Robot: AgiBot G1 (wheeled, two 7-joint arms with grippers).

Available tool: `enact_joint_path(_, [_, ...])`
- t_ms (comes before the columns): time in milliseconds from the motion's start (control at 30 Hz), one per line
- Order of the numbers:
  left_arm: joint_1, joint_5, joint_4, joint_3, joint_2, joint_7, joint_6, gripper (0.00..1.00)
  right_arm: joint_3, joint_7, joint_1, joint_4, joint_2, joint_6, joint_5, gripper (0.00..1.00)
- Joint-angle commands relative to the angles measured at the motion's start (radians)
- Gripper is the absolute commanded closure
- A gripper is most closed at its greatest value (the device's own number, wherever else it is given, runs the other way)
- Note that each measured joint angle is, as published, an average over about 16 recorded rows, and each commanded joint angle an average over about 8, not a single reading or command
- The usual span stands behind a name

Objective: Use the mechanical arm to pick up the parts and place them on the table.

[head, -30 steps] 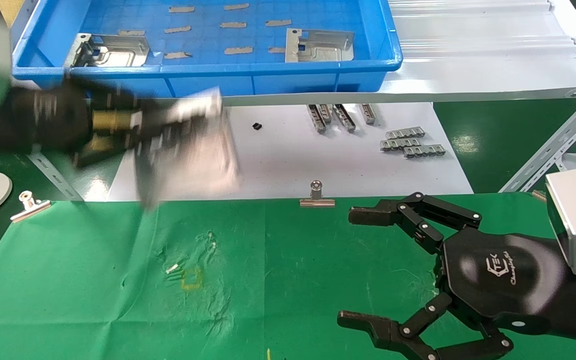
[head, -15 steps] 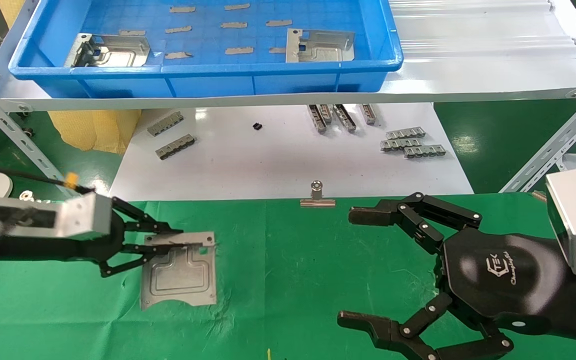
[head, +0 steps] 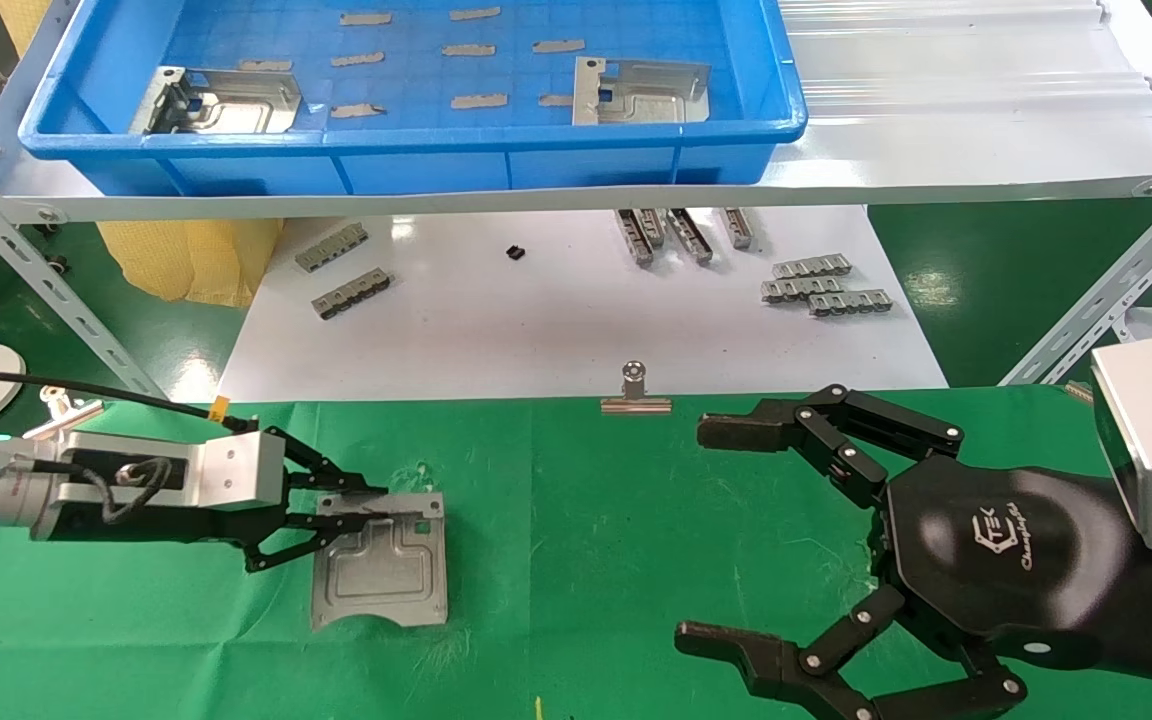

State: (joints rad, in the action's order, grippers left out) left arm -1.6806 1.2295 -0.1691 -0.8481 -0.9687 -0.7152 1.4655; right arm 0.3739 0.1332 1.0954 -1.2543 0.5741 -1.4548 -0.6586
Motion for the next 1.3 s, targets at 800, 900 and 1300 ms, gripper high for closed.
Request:
enact_joint_path(800, [0.071, -0.178, 0.168, 0.108, 0.024, 0.138, 0.141, 0.00, 0.000, 0.000, 0.000, 0.000, 0.000, 0.000, 0.000, 0.00])
enact_joint_path(900, [0.080, -0.196, 0.174, 0.119, 0.028, 0.150, 0.143, 0.00, 0.000, 0.000, 0.000, 0.000, 0.000, 0.000, 0.000, 0.00])
enact_joint_path(1300, [0.108, -0.201, 0.078, 0.138, 0.047, 0.180, 0.133, 0.00, 0.000, 0.000, 0.000, 0.000, 0.000, 0.000, 0.000, 0.00])
